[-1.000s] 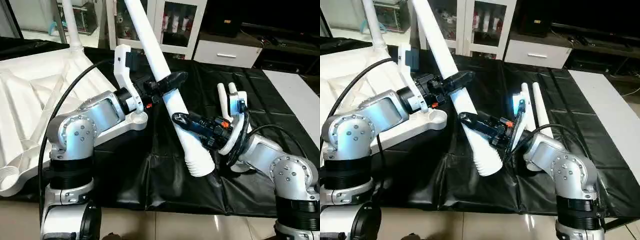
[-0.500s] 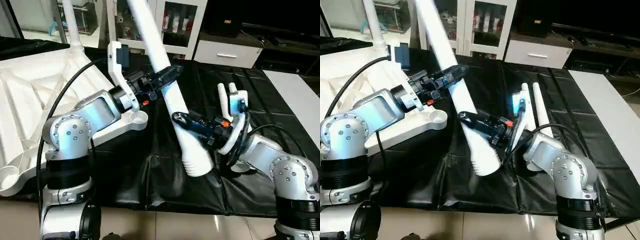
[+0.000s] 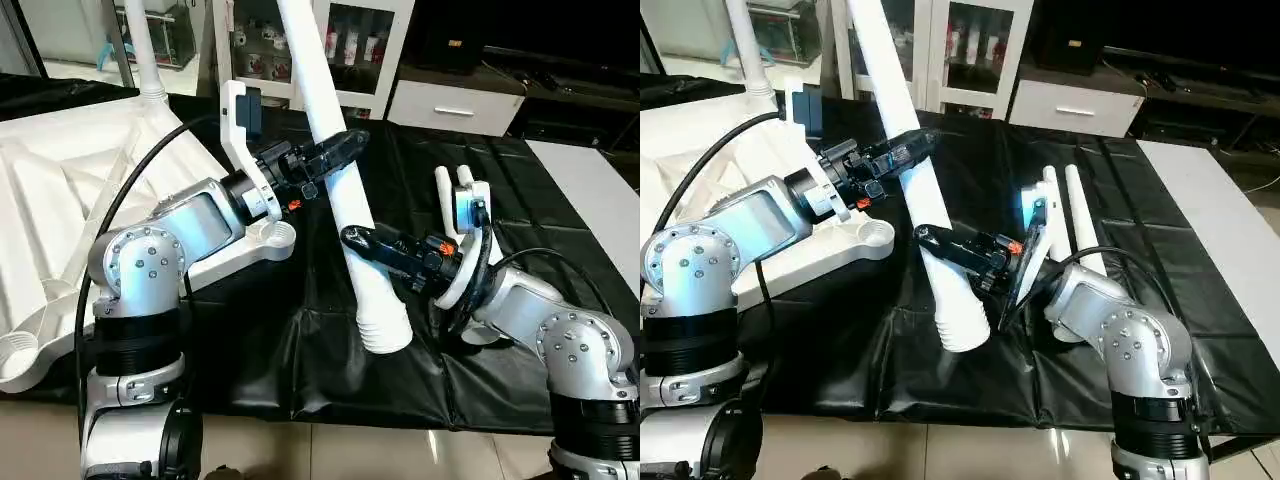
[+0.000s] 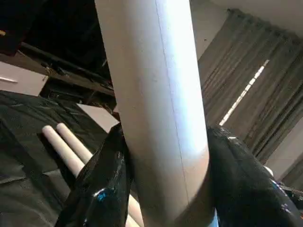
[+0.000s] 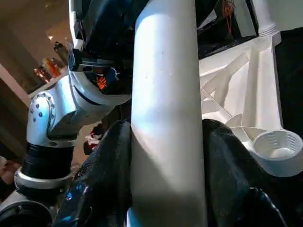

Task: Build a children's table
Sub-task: Pick table leg

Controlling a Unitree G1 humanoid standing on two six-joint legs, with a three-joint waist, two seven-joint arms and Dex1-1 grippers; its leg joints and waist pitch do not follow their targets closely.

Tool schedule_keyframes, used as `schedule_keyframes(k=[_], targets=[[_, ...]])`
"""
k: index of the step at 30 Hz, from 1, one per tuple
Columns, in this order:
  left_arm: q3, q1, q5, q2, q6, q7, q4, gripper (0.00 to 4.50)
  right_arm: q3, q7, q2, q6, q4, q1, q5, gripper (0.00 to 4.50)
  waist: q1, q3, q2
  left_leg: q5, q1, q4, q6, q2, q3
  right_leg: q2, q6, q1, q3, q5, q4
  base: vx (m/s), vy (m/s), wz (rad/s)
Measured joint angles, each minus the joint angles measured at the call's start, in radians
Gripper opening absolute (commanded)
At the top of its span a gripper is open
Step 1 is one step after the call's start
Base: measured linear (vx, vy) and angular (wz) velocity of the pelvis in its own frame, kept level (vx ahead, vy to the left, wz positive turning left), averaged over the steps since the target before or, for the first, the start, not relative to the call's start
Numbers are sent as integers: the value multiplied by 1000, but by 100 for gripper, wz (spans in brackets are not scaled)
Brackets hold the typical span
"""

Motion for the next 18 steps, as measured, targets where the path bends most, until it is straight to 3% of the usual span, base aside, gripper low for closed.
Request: schedule_keyframes(k=[5, 13, 18], targets=[[-11, -2, 64, 15, -59, 39, 17, 189, 13, -36, -3, -37, 9, -5, -54, 290, -1, 0, 0, 0, 0, 0, -1, 0, 0, 0, 0, 0, 0, 0, 0, 0, 0, 0], [-69, -21, 200, 41, -159, 91, 33, 177, 112, -103, -7, -147, 45, -40, -224, 352, -1, 0, 0, 0, 0, 0, 0, 0, 0, 0, 0, 0, 0, 0, 0, 0, 0, 0], [-110, -49, 306, 32, -230, 171, 57, 177, 211, -239, 48, -278, 136, -95, -416, 366, -9, 0, 1, 1, 0, 0, -2, 0, 0, 0, 0, -1, 0, 2, 0, 0, 0, 0]])
